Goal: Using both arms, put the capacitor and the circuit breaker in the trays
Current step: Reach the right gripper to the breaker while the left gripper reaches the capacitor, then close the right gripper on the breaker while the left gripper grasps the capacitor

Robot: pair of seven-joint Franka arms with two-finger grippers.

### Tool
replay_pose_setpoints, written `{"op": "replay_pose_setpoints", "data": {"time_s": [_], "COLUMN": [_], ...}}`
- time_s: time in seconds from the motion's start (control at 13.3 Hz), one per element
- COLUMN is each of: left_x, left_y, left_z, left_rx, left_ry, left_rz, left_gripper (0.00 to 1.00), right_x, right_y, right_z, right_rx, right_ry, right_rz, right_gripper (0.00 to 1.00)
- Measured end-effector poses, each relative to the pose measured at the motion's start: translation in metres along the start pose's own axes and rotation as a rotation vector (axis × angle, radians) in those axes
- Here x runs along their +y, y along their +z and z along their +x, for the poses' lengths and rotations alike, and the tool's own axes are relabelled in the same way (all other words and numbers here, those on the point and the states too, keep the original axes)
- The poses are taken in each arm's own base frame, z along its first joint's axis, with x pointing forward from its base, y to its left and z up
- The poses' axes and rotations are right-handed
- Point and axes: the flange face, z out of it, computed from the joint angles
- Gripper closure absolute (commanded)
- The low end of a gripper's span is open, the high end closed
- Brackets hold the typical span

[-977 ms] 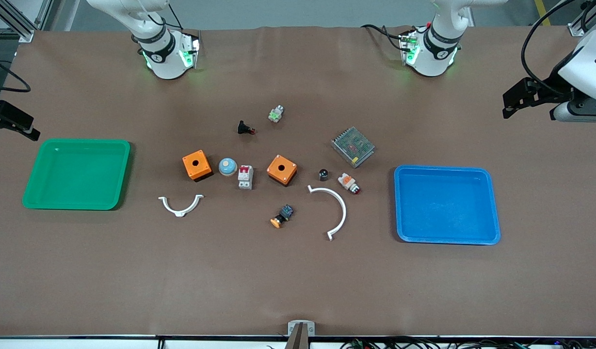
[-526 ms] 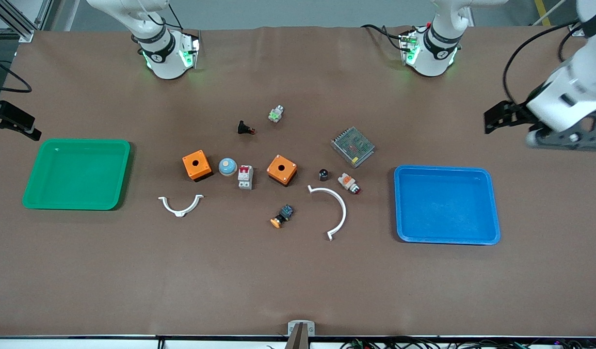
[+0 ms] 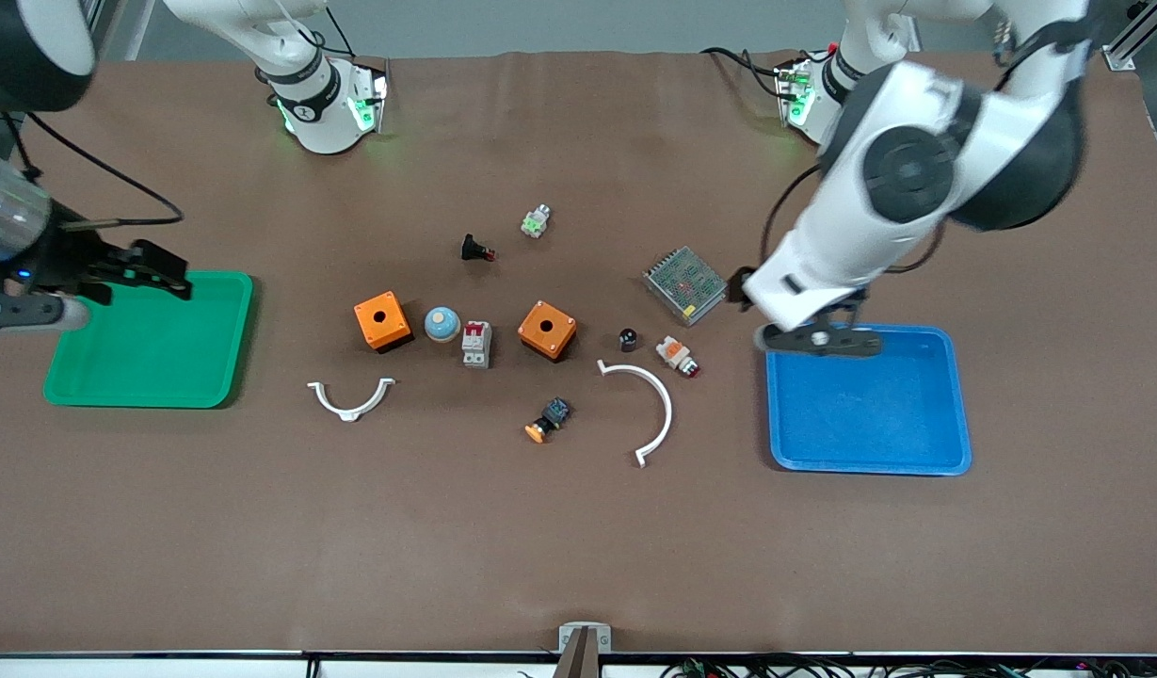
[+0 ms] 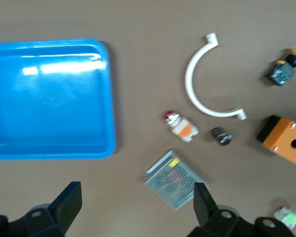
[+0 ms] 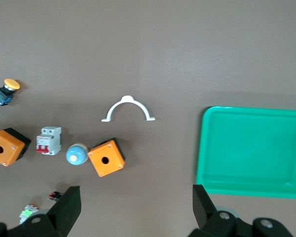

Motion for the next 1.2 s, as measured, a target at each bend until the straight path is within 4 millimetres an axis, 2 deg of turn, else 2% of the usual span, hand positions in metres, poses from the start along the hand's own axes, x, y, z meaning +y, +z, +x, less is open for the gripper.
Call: {"op": "replay_pose_setpoints", "data": {"time_s": [0.15, 0.23, 0.45, 0.6, 0.83, 0.9, 0.98, 1.2], "left_x": [0.038, 0.053, 0.098, 0.118, 0.132, 0.134, 0.135, 0.136], "left_y": [0.047, 0.071, 0.139, 0.177, 0.216, 0.227, 0.236, 0.256], "left_z": [0.005, 0.005, -0.006, -0.016, -0.024, -0.026, -0.028, -0.03], "left_rx": [0.008, 0.016, 0.026, 0.006, 0.004, 0.002, 0.0, -0.01], "left_ry": [-0.037, -0.056, -0.114, -0.135, -0.175, -0.185, -0.188, -0.198], "left_rz": [-0.011, -0.019, -0.036, -0.027, -0.029, -0.029, -0.029, -0.023], "left_gripper": [0.06, 0.13, 0.2, 0.24, 0.3, 0.33, 0.35, 0.44], "right_x": [-0.034, -0.052, -0.11, -0.158, -0.236, -0.251, -0.257, -0.251], "right_y": [0.012, 0.022, 0.069, 0.103, 0.159, 0.182, 0.202, 0.249], "right_z": [0.0, -0.002, 0.002, 0.004, -0.005, -0.009, -0.01, -0.009], "right_rx": [-0.031, -0.065, -0.152, -0.185, -0.151, -0.137, -0.128, -0.108], "right_ry": [-0.036, -0.059, -0.122, -0.058, -0.002, -0.004, -0.006, 0.008], "right_rz": [-0.007, -0.013, -0.022, -0.001, -0.005, -0.006, -0.006, -0.004], "right_gripper": [0.0, 0.0, 0.0, 0.0, 0.0, 0.0, 0.0, 0.0]}}
